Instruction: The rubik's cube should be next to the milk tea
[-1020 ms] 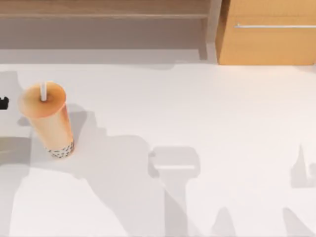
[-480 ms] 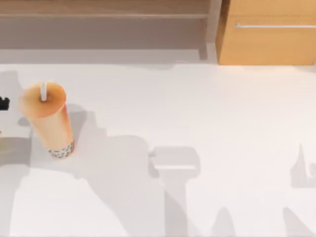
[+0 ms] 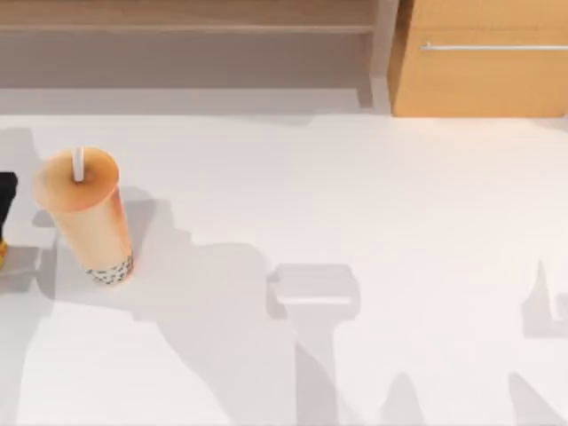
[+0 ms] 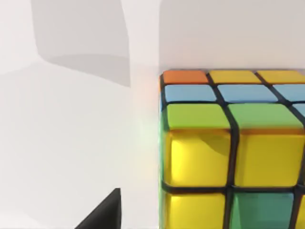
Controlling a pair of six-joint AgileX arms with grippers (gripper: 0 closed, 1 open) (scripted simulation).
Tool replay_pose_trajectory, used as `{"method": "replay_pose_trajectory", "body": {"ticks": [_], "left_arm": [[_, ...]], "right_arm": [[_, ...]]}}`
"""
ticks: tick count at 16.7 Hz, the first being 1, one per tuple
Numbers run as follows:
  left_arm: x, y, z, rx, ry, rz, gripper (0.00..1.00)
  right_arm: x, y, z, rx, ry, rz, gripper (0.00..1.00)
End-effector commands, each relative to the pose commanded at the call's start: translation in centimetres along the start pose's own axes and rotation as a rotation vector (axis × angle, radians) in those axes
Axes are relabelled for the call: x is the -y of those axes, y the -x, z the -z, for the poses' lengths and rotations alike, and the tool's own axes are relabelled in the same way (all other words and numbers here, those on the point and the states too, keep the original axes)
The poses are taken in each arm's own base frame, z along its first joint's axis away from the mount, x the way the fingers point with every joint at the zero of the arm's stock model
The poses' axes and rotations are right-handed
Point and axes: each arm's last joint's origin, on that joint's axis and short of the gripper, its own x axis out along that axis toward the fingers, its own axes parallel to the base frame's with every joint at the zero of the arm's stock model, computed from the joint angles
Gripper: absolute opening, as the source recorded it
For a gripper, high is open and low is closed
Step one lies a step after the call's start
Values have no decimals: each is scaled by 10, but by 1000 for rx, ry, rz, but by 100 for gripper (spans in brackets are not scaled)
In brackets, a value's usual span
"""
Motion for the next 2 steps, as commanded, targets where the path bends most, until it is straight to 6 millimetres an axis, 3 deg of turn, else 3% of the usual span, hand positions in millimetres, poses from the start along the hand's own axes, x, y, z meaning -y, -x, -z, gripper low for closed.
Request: {"method": "replay_pose_trajectory", "body": {"ticks": [2], "left_arm": [[0,0,0,0,0,0,100]], "right_arm": [[0,0,0,0,0,0,100]]}}
